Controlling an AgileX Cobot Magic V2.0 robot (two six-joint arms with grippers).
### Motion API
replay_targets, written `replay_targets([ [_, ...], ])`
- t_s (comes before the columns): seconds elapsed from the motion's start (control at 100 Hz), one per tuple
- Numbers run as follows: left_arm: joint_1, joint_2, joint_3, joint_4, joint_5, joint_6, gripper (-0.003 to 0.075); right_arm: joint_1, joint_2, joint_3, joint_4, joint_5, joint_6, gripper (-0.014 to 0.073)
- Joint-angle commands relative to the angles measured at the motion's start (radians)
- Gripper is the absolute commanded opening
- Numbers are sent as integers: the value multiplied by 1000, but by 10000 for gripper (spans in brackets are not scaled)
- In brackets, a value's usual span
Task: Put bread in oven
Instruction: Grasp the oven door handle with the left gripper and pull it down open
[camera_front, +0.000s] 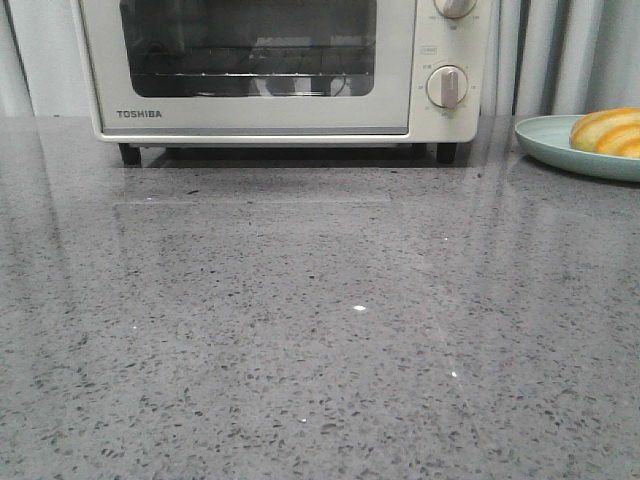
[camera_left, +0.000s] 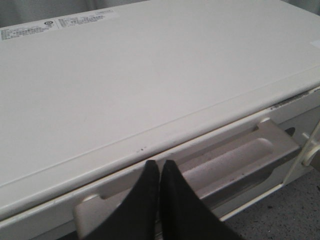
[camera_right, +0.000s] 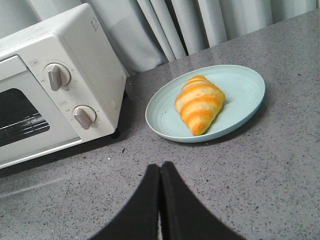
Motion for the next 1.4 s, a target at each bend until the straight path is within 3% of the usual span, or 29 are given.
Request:
replay_targets([
  [0.0,-6,-38,-9,4,38,0,-21,1,16,-33,-12,-70,-3,-75],
  [0.39,-11,-152,161,-12,133,0,-21,1,16,-33,-12,-80,-3,-75],
  [0.73,-99,-175,314,-12,182,0,-21,1,16,-33,-12,-124,-3,-75],
  [1.15,-106,-180,346,-12,219,0,-21,1,29,-84,-12,-128,-3,-75],
  [1.25,-106,-215,346,-24,243,0,-21,1,81,-157,-34,-75,-5,-75],
  [1.39,-106,-330,346,-38,241,0,-21,1,250,-339,-123,112,-5,-54],
])
